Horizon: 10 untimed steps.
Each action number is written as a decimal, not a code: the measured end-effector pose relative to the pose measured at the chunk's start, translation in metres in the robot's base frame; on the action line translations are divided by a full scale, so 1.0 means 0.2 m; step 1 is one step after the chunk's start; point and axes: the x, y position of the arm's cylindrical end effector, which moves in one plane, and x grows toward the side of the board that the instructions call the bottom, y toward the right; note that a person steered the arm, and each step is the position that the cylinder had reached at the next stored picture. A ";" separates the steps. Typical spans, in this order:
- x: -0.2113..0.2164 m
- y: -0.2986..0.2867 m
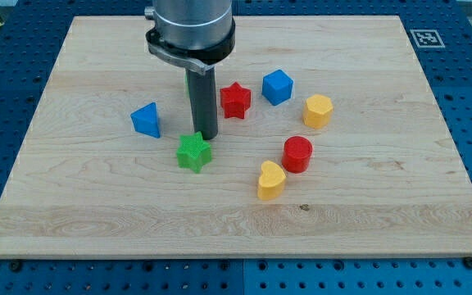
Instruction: Slide the red circle down a bit
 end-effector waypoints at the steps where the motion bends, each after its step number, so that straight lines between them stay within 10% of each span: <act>1: 0.04 -0.01; 10: 0.20 0.62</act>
